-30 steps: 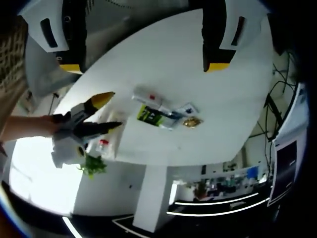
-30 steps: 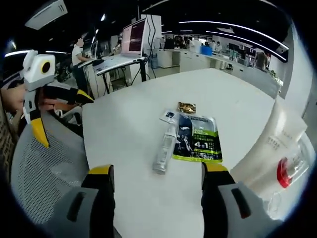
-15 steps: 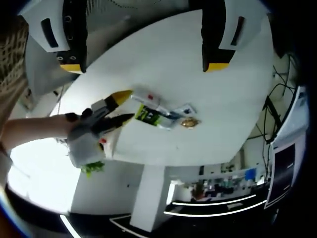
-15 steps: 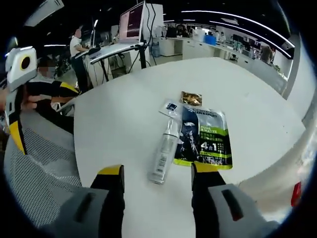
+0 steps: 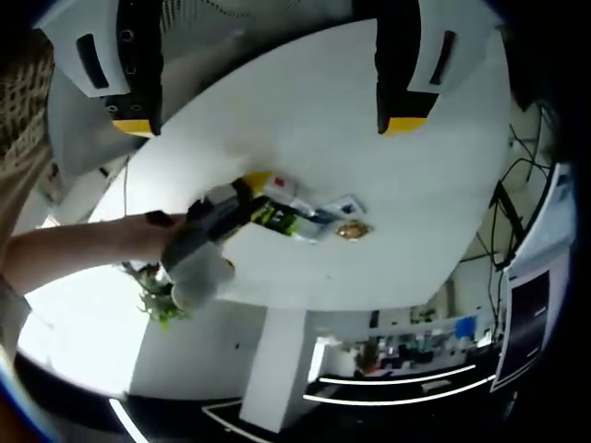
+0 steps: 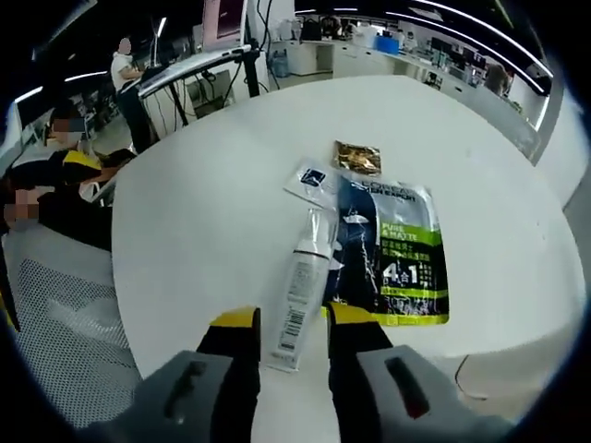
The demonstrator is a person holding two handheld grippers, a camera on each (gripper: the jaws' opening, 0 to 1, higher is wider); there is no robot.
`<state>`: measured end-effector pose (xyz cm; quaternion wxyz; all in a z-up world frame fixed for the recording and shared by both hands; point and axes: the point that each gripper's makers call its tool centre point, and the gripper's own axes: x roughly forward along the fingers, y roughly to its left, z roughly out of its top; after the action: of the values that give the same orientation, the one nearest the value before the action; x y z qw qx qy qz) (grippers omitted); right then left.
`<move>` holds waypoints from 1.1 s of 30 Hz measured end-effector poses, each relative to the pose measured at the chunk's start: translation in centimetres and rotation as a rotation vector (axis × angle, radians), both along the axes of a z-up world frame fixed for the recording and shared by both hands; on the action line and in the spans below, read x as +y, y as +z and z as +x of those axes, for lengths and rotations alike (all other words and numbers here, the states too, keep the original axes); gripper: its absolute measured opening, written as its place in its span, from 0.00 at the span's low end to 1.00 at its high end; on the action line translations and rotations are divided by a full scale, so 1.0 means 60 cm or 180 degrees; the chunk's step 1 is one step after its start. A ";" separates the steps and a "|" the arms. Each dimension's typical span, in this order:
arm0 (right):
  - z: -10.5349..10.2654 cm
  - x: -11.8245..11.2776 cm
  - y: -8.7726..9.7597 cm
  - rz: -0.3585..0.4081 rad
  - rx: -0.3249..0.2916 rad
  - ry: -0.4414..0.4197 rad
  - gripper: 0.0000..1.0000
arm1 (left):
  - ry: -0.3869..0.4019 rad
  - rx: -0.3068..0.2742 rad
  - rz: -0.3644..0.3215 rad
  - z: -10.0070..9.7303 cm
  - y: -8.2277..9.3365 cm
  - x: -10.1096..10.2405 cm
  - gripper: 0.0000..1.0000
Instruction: Arrange the skincare products in the storage area until every visible bottle or jar stands upright without overlapping.
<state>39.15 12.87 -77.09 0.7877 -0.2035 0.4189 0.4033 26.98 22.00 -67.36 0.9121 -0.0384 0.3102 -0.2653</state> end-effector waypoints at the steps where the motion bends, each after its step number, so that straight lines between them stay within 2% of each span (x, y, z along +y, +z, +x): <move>1: 0.001 0.001 -0.001 -0.0002 0.0011 -0.0003 0.26 | 0.0002 -0.0001 0.0005 0.000 0.000 0.000 0.95; 11: 0.012 0.011 -0.019 -0.0130 0.0106 -0.0034 0.25 | 0.0015 -0.0007 -0.0005 0.000 0.000 0.001 0.94; 18: 0.014 0.003 -0.022 -0.0177 0.0100 -0.0071 0.20 | 0.0007 -0.0003 0.0004 0.000 -0.001 0.001 0.94; 24: 0.017 0.001 -0.021 -0.0111 0.0084 -0.0119 0.19 | -0.0021 0.0014 0.0016 -0.001 -0.002 -0.001 0.94; 29: 0.008 -0.002 -0.018 0.0011 0.0183 -0.0183 0.18 | -0.0031 0.0027 0.0016 -0.002 -0.003 -0.002 0.93; 33: -0.012 0.004 -0.003 0.0323 0.0311 -0.0300 0.18 | -0.0043 0.0039 0.0000 -0.002 -0.002 -0.003 0.93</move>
<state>38.45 13.11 -77.27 0.7938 -0.1233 0.4449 0.3959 26.86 21.80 -67.51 0.9084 -0.0380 0.3160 -0.2712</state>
